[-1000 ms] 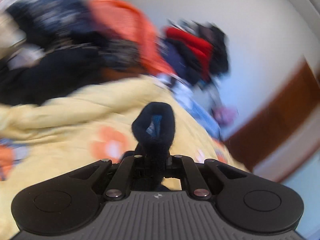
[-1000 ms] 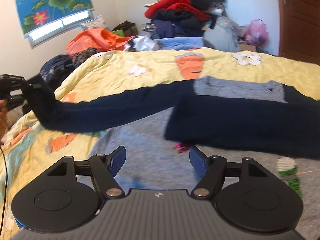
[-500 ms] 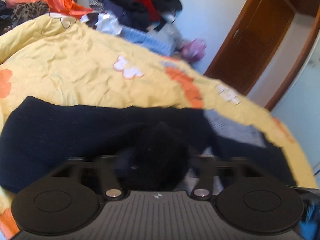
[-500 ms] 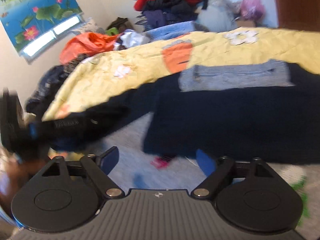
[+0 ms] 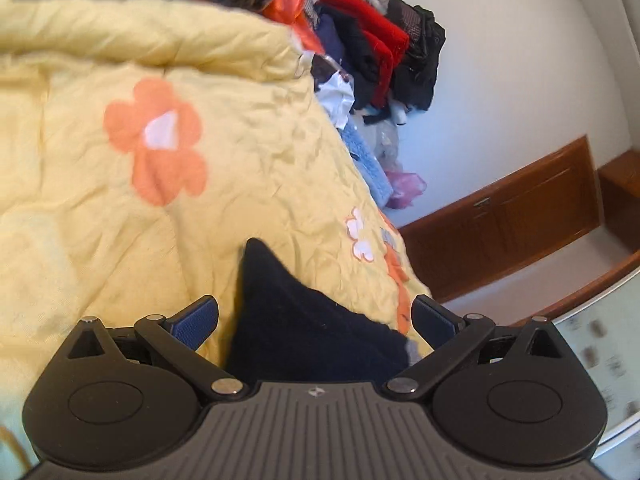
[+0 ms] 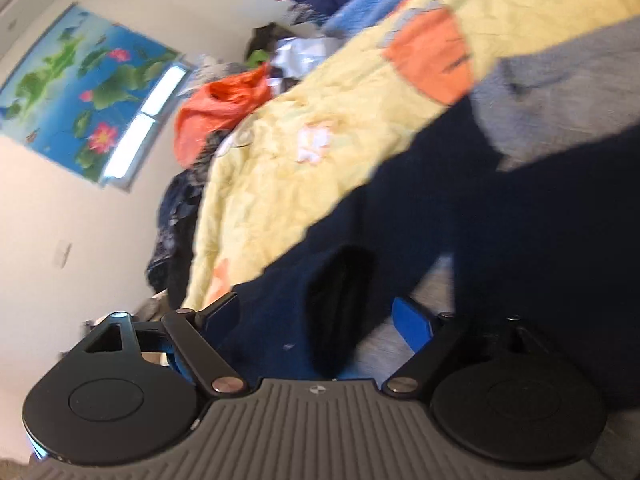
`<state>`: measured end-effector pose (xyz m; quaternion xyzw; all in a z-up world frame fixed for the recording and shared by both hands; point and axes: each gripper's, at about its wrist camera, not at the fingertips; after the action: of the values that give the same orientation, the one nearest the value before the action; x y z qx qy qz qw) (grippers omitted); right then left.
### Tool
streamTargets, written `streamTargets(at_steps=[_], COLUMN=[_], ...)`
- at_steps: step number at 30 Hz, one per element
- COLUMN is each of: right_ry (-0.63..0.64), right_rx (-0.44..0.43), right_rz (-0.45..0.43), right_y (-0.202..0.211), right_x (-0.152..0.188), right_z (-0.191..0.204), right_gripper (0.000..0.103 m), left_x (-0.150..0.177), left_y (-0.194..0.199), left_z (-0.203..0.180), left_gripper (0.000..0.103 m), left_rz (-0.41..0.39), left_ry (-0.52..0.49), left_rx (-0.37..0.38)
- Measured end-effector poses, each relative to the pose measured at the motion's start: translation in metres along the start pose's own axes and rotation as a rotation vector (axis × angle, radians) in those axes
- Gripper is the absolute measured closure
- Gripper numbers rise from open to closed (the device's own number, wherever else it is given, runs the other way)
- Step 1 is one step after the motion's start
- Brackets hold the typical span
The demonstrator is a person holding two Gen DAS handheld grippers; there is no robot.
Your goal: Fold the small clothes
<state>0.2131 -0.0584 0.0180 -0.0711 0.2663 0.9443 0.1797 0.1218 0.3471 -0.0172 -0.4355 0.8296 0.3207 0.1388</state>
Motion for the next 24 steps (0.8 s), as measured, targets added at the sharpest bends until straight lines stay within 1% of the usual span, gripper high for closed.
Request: streamTargets(at_steps=[1, 2, 3, 4, 5, 6, 8, 9, 12, 15, 18, 19, 23, 24], right_ry=[0.000, 0.013, 0.036, 0.053, 0.045, 0.018, 0.015, 0.021, 0.023, 0.043, 0.097, 0.116, 0.122, 0.120], right_rx=[-0.001, 0.020, 0.071, 0.109, 0.111, 0.091, 0.086, 0.092, 0.112, 0.144, 0.133, 0.129, 0.075, 0.066], right_rz=[0.008, 0.020, 0.024, 0.017, 0.015, 0.016, 0.009, 0.004, -0.016, -0.035, -0.059, -0.070, -0.082, -0.088], right_y=[-0.004, -0.010, -0.015, -0.020, -0.023, -0.024, -0.028, -0.030, -0.031, -0.031, -0.021, -0.016, 0.006, 0.012], right_x=[0.001, 0.002, 0.004, 0.007, 0.009, 0.011, 0.016, 0.019, 0.024, 0.023, 0.022, 0.022, 0.014, 0.011], right_z=[0.002, 0.005, 0.007, 0.008, 0.006, 0.001, 0.000, 0.000, 0.004, 0.022, 0.047, 0.056, 0.078, 0.082], right_gripper=[0.037, 0.046, 0.057, 0.064, 0.072, 0.072, 0.081, 0.085, 0.087, 0.088, 0.088, 0.088, 0.088, 0.088], left_x=[0.001, 0.000, -0.001, -0.003, -0.005, -0.007, -0.011, -0.012, -0.013, -0.015, -0.013, -0.013, -0.010, -0.009], left_y=[-0.001, -0.002, -0.004, -0.009, -0.012, -0.015, -0.021, -0.022, -0.023, -0.022, -0.019, -0.017, -0.016, -0.017], left_z=[0.006, 0.009, 0.011, 0.009, 0.007, 0.005, 0.004, 0.003, 0.005, 0.006, 0.008, 0.005, -0.019, -0.027], left_gripper=[0.000, 0.000, 0.000, 0.000, 0.000, 0.000, 0.000, 0.000, 0.000, 0.000, 0.000, 0.000, 0.000, 0.000], left_rz=[0.002, 0.004, 0.016, 0.037, 0.045, 0.054, 0.089, 0.090, 0.098, 0.117, 0.123, 0.123, 0.125, 0.121], left_ry=[0.022, 0.034, 0.037, 0.032, 0.022, 0.013, 0.012, 0.012, 0.011, 0.030, 0.069, 0.059, 0.013, 0.005], left_rx=[0.017, 0.033, 0.051, 0.057, 0.053, 0.050, 0.031, 0.029, 0.035, 0.044, 0.063, 0.074, 0.103, 0.094])
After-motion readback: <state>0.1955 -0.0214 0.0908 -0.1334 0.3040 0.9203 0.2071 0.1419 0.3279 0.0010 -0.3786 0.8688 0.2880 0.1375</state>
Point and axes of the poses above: each gripper's, at about its wrist camera, not at the fingertips, and y roughly against the way its jaws point, z to its left, x to its underside, and after that the axes turned 10 degrees about -y, right-handed
